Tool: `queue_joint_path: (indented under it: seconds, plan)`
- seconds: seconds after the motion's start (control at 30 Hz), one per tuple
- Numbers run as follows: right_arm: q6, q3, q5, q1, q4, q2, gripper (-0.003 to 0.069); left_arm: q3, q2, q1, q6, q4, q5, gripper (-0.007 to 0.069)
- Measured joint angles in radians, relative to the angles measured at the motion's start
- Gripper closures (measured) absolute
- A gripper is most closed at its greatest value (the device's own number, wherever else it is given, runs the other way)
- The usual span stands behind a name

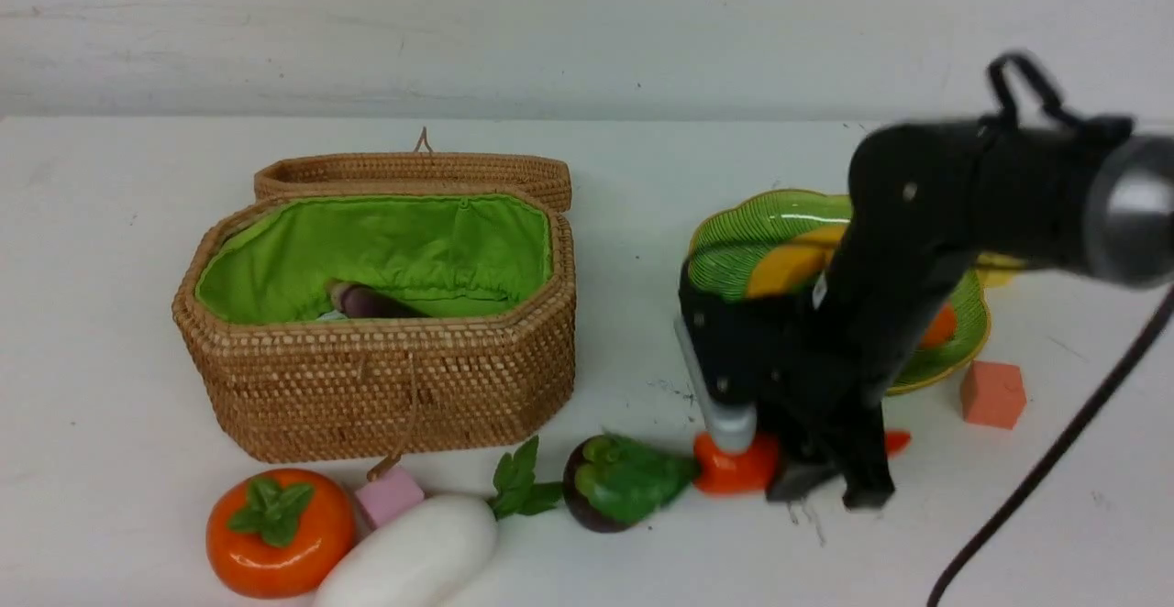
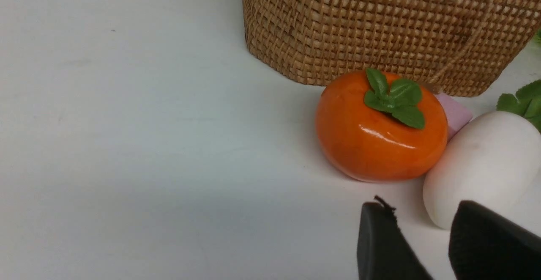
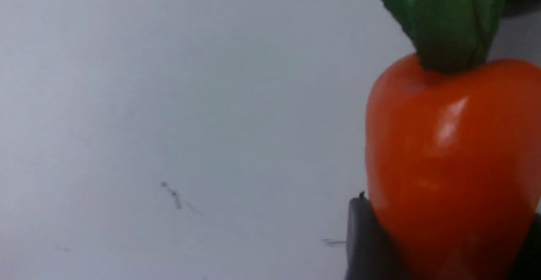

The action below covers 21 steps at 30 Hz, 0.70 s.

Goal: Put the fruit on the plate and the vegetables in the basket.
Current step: Use the right arm to grab a carrot and put it into the left basket

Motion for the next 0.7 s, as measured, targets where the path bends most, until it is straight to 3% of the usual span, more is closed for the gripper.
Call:
queue_joint_path:
  seconds: [0.1, 0.13, 0.17, 0.27, 0.37, 0.4, 0.5, 0.57, 0.7]
  plan:
    - [0.0, -0.118, -0.007, 0.0, 0.085, -0.046, 0.0307, 0.0, 0.0, 0.0, 0.0, 0.0, 0.0, 0.0386]
    - [0.001, -0.194, -0.048, 0.0, 0.203, -0.056, 0.0307, 0.0, 0.0, 0.0, 0.0, 0.0, 0.0, 0.0386]
    - [0.001, -0.214, -0.063, 0.0, 0.241, -0.056, 0.0307, 0.0, 0.0, 0.0, 0.0, 0.0, 0.0, 0.0386]
    - [-0.011, -0.33, -0.235, 0.013, 0.624, -0.032, 0.0307, 0.0, 0.0, 0.0, 0.0, 0.0, 0.0, 0.0386]
    - [-0.155, -0.367, -0.431, 0.055, 0.971, 0.037, 0.0307, 0.0, 0.0, 0.0, 0.0, 0.0, 0.0, 0.0386]
    - [-0.17, -0.367, -0.442, 0.058, 0.986, 0.043, 0.0307, 0.0, 0.0, 0.0, 0.0, 0.0, 0.0, 0.0386]
    - [-0.429, -0.371, -0.623, 0.122, 1.12, 0.178, 0.0307, 0.0, 0.0, 0.0, 0.0, 0.0, 0.0, 0.0386]
    - [-0.495, -0.37, -0.726, 0.153, 1.133, 0.263, 0.0307, 0.0, 0.0, 0.0, 0.0, 0.0, 0.0, 0.0386]
    - [-0.505, -0.362, -0.864, 0.2, 1.141, 0.368, 0.0307, 0.0, 0.0, 0.0, 0.0, 0.0, 0.0, 0.0386]
